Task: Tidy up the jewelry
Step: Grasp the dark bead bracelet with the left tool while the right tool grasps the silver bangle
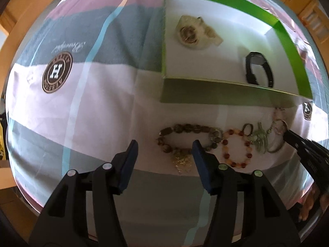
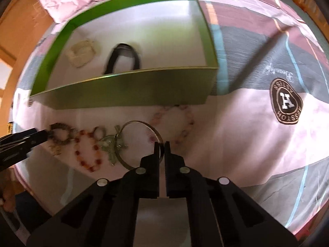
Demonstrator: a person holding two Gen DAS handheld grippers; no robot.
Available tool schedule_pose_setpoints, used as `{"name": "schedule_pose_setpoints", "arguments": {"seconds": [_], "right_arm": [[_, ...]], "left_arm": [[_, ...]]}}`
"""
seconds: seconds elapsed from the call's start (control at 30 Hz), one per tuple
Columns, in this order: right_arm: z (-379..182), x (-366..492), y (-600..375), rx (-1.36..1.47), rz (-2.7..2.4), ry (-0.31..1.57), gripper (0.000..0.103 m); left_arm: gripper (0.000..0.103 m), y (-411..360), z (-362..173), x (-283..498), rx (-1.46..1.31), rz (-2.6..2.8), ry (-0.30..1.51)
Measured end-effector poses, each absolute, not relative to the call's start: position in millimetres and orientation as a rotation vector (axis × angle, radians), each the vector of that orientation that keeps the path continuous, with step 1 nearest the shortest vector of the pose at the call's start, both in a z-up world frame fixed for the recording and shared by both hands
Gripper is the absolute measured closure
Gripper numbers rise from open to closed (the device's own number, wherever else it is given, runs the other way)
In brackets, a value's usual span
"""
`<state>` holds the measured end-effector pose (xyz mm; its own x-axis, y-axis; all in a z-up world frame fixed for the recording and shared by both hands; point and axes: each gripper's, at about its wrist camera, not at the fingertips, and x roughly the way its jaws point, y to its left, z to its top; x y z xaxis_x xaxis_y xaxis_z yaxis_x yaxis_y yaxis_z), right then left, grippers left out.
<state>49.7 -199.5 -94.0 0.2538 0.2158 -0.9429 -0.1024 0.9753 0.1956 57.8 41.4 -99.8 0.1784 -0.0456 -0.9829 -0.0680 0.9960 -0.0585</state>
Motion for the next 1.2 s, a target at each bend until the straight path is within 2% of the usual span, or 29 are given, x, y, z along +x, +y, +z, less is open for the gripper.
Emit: {"name": "schedule_pose_setpoints", "arguments": {"seconds": [0.1,0.17,0.27,0.33,0.4,0.7,1.2], "right_arm": [[-90,45,-197,0.104,0.24,1.29,0.099],[-90,43,-198,0.113,0.24,1.296,0.099],[-88,43,-201,0.113,0.234,1.298,0.099],[-88,42,-204,0.112,0.231,1.296,0.099],[-88,42,-208,0.115,0.227,1.296,0.099],[-83,43,-220,0.14,0.222,1.271,0.099],[-88,44,-213,0.116,0.215,1.272,0.099]], "left_arm": [[0.047,41,-110,61,-0.093,0.033,1.417],[0.051,38,-118,63,-0.087,0.033,1.435],[0.063,33,-125,64,-0.086,0.027,1.43],[0.082,31,-126,65,-0.078,0.022,1.425],[0.092,28,-123,65,-0.102,-0.025,1.408],[0.092,9,-70,47,-0.124,-0.216,1.248],[0.092,9,-34,32,-0.123,-0.278,1.129]]}}
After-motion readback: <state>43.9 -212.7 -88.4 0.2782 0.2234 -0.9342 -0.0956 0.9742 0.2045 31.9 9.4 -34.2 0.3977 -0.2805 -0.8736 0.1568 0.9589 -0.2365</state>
